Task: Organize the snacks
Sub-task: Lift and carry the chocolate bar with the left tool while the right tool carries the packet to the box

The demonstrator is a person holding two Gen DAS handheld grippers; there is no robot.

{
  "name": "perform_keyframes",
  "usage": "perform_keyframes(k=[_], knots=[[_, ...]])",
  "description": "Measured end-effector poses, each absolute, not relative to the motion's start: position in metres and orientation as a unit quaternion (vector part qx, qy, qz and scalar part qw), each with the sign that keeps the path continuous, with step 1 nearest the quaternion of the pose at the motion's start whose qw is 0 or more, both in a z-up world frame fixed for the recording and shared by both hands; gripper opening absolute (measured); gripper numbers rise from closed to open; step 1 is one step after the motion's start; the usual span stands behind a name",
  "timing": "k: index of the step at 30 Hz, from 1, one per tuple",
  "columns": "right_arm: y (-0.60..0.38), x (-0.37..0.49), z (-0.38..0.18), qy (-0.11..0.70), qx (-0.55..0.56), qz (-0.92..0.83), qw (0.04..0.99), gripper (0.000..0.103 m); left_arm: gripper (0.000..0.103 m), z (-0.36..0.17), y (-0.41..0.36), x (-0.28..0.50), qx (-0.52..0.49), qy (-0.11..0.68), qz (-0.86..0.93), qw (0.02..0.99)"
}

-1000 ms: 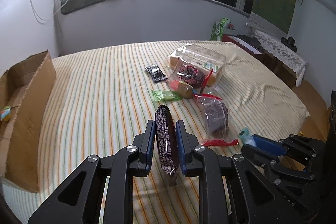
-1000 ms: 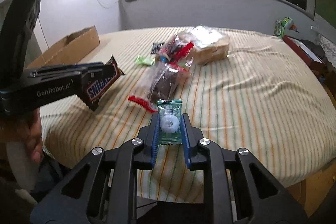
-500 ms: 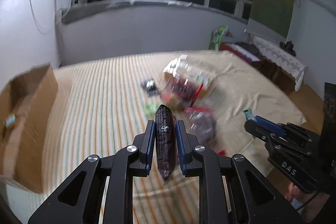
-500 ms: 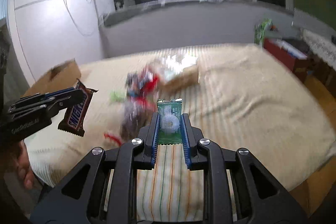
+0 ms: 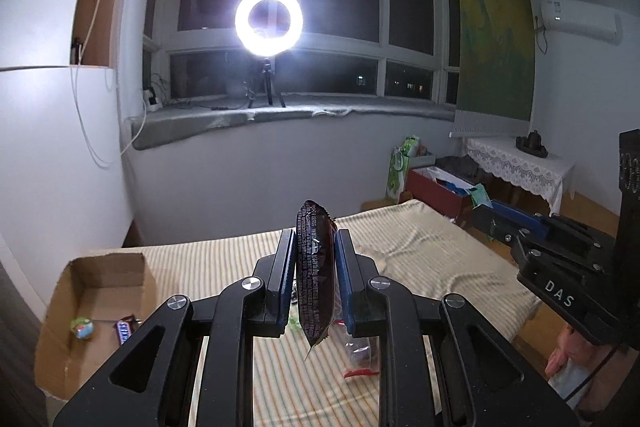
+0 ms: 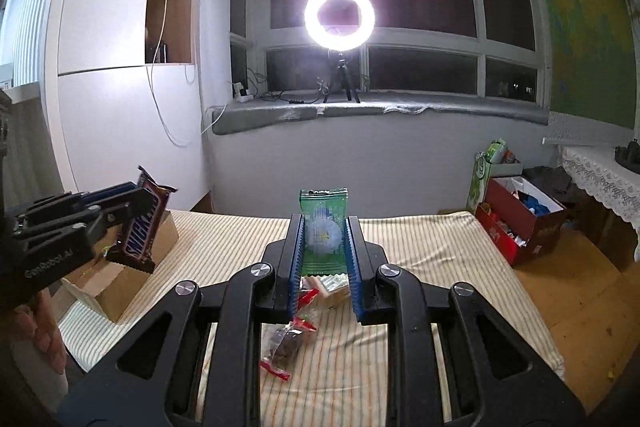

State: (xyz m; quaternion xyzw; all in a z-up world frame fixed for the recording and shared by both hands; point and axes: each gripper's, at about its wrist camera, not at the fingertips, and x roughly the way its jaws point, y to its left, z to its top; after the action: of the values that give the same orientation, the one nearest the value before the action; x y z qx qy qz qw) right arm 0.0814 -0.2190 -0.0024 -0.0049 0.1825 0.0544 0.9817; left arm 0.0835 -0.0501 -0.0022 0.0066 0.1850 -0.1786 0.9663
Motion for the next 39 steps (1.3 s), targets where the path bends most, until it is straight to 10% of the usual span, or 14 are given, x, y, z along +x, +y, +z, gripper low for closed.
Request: perform_keyframes(k=[39], knots=[[0.066, 0.093, 0.029, 0.117, -0.101, 0.317, 0.936, 0.02, 0.018, 0.033, 0.161, 0.028, -0.043, 0.112, 0.049, 0.992]])
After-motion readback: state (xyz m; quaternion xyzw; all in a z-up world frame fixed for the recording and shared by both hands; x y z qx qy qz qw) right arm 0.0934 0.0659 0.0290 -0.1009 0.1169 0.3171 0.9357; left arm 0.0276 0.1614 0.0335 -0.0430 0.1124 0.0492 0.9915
